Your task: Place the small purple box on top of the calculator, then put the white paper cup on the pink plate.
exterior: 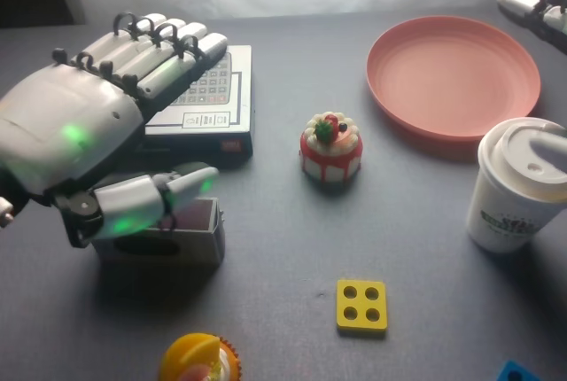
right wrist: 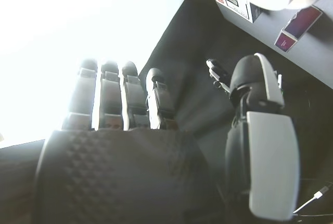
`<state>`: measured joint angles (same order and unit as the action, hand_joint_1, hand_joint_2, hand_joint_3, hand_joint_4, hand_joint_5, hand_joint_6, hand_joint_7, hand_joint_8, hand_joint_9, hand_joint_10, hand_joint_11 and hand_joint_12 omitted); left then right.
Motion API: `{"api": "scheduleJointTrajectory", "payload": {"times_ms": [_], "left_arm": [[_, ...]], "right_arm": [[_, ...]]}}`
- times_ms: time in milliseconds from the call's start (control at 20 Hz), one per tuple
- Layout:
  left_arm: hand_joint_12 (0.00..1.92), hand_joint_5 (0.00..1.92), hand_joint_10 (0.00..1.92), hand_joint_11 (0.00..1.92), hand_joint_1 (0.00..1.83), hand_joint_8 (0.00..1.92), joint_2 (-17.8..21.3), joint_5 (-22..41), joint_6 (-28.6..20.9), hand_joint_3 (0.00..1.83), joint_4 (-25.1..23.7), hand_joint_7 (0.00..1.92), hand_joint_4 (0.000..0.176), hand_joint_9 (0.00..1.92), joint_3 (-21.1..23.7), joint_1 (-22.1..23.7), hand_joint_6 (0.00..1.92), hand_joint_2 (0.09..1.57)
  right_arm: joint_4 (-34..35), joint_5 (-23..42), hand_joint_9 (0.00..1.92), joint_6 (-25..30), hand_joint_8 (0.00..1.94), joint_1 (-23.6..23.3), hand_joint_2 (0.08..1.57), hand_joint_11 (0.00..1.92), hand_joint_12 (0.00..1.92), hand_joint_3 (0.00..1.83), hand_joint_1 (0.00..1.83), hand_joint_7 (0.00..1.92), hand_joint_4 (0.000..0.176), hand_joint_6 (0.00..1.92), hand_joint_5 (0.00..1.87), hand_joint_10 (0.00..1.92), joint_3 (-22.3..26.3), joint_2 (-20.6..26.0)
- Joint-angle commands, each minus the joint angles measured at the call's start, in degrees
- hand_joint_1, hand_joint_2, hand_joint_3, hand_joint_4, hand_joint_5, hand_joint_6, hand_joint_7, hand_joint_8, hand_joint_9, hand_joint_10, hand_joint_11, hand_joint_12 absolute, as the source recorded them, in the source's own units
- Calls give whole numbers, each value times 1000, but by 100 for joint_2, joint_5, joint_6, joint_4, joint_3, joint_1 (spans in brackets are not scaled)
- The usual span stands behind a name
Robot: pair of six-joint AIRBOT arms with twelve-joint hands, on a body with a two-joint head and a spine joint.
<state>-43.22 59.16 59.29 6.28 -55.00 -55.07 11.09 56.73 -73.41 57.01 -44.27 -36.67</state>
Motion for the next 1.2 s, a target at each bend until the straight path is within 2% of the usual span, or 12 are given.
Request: {"api": "scheduleJointTrajectory", "payload": {"times_ms": [0,100,200,350,400,550,650,700,750,800,850,1150], "left_arm": [[0,0,0,0,188,0,-33,674,12,18,-104,0,12,0,-14,112,0,1259],[0,0,0,0,221,0,-37,639,12,11,-130,0,10,0,-18,139,0,1262],[0,0,0,0,278,0,-31,615,12,4,-130,0,27,0,-19,139,0,1254],[0,0,0,0,380,0,33,508,11,0,-130,0,4,0,14,133,0,1146],[0,0,0,0,519,0,78,447,11,0,-124,0,22,0,36,99,0,1102],[0,0,0,0,709,0,157,400,9,0,-11,0,20,0,84,-38,0,1013],[0,7,0,0,718,6,188,399,9,0,100,19,83,0,115,-193,2,965],[0,1,0,0,693,4,192,398,9,0,174,17,91,0,127,-293,0,980],[0,1,0,0,693,4,192,386,9,0,227,17,91,0,134,-360,0,980],[12,0,0,25,679,9,188,358,9,0,283,34,54,0,136,-428,0,1007],[18,13,4,37,688,14,175,309,9,0,338,53,40,11,128,-470,5,1001],[7,90,11,14,725,14,-102,-259,8,0,566,84,45,28,-111,-492,25,952]], "right_arm": [[10,717,0,-6,0,-90,1307,0,1,64,132,0,0,0,0,0,-16,6],[2,717,0,-6,0,-89,1321,0,0,56,162,0,0,0,0,0,-16,4],[3,717,0,-6,0,-77,1320,0,0,52,165,0,0,0,0,0,-15,2],[5,717,0,-6,0,-65,1305,0,0,37,143,0,0,0,0,0,-15,2],[6,717,0,-6,0,-65,1309,0,0,38,145,0,0,0,0,0,-15,2],[9,717,0,-6,0,-65,1310,0,0,28,138,0,0,0,0,0,-16,2],[13,717,0,-6,0,-64,1311,0,0,23,135,0,0,0,0,0,-16,2],[15,717,0,-6,0,-63,1311,0,0,22,134,0,0,0,0,0,-16,2],[18,717,0,-6,0,-63,1311,0,0,22,134,0,0,0,0,0,-16,2],[21,717,0,-6,0,-63,1317,0,0,21,133,0,0,0,0,0,-16,2],[27,717,0,-6,0,-63,1316,0,0,19,130,0,0,0,0,0,-17,2],[52,717,0,-6,0,-54,1311,0,0,11,121,0,0,0,0,0,-17,-3]]}}
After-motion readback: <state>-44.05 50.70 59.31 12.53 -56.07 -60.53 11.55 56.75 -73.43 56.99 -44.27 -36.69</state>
